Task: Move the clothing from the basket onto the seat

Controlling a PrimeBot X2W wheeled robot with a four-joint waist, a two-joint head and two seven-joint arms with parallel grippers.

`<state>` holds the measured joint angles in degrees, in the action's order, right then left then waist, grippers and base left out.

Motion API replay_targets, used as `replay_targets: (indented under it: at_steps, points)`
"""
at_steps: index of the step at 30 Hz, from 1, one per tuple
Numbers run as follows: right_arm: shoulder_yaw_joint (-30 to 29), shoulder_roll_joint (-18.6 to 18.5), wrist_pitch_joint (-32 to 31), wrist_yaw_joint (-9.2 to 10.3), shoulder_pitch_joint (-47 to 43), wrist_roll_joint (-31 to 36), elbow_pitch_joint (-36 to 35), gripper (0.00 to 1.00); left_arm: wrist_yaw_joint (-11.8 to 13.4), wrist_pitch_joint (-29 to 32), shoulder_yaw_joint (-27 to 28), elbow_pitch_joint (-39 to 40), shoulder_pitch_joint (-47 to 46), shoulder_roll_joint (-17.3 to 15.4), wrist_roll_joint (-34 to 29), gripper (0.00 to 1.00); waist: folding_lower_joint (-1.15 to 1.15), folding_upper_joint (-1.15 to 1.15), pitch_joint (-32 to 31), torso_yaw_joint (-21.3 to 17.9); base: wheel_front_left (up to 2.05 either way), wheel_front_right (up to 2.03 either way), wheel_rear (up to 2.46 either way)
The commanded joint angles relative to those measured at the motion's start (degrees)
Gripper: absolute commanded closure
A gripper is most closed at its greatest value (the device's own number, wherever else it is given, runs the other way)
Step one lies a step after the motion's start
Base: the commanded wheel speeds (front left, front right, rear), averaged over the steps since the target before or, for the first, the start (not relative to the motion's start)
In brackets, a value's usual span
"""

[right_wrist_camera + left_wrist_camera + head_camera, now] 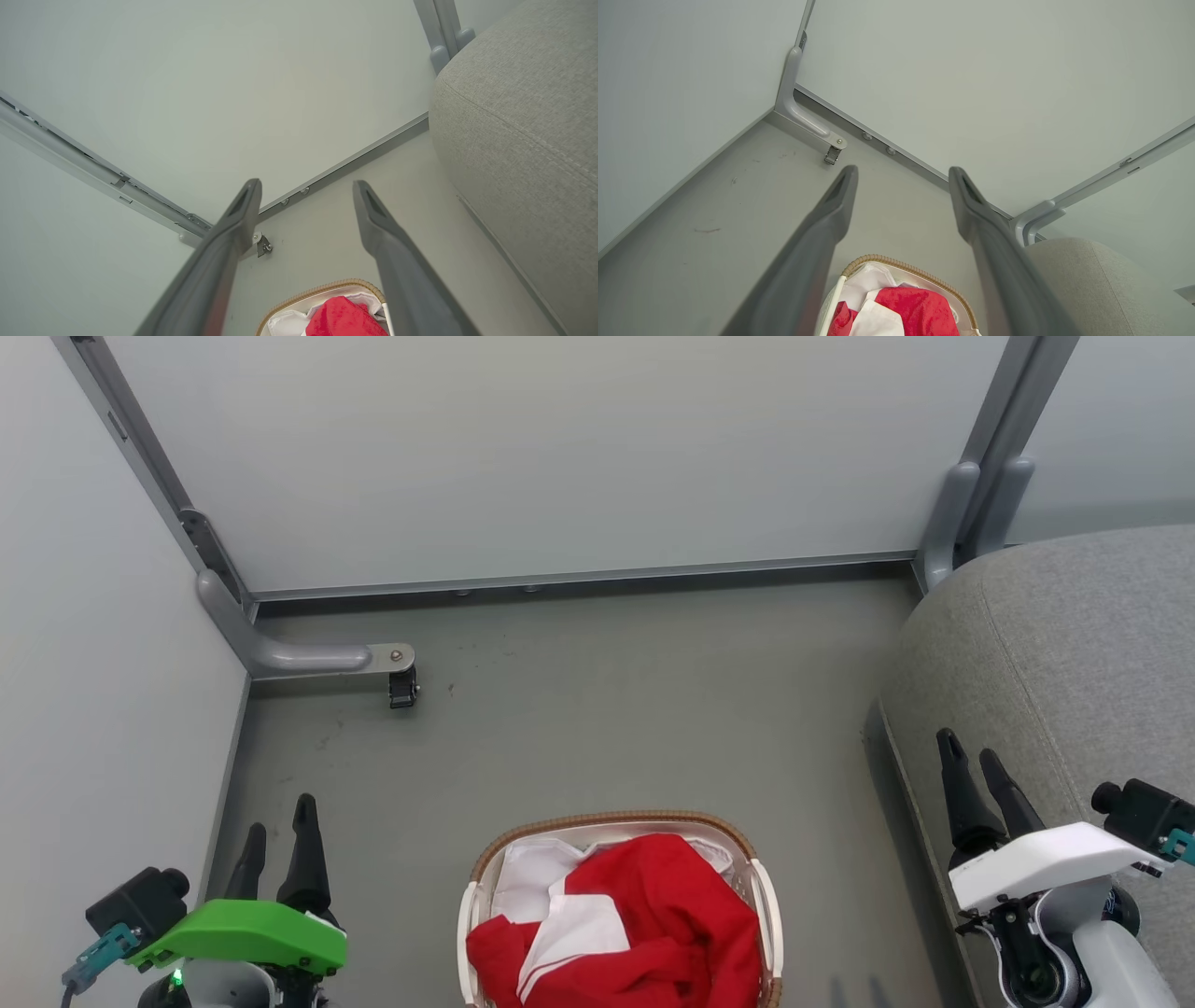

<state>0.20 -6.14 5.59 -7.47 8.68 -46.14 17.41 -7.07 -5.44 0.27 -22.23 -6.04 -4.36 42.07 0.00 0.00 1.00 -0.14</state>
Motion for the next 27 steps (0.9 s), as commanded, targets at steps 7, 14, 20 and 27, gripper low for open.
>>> replay_targets:
  at_steps: [7, 14, 20, 27]
  points:
    - [-0.6, 0.2, 1.6, -0.02, 1.2, 7.4, 0.3, 0.0, 0.5, -1.7, -0.2, -0.5, -1.3, -0.4, -6.6, 0.0, 0.0, 0.0, 0.2, 0.0, 0.0, 0.0, 0.0]
    - [-0.6, 0.4, 2.7, -0.02, 1.0, 12.3, 0.4, 0.0, 0.9, -2.8, -0.1, -1.1, -1.0, -0.2, -10.9, 0.0, 0.0, 0.0, 0.2, 0.1, 0.0, 0.0, 0.0]
    - [-0.4, 0.7, 3.7, -0.02, 0.7, 16.8, 0.4, 0.0, 0.8, -3.8, -0.5, -1.2, -0.6, 0.0, -15.5, 0.0, 0.0, 0.0, 0.2, 0.1, 0.0, 0.0, 0.0]
    - [0.4, 0.9, 4.7, -0.03, 0.1, 20.5, 0.6, 0.0, 0.7, -4.8, -0.9, -1.3, -0.1, 0.2, -19.5, 0.0, 0.0, 0.0, 0.2, 0.2, 0.0, 0.0, 0.0]
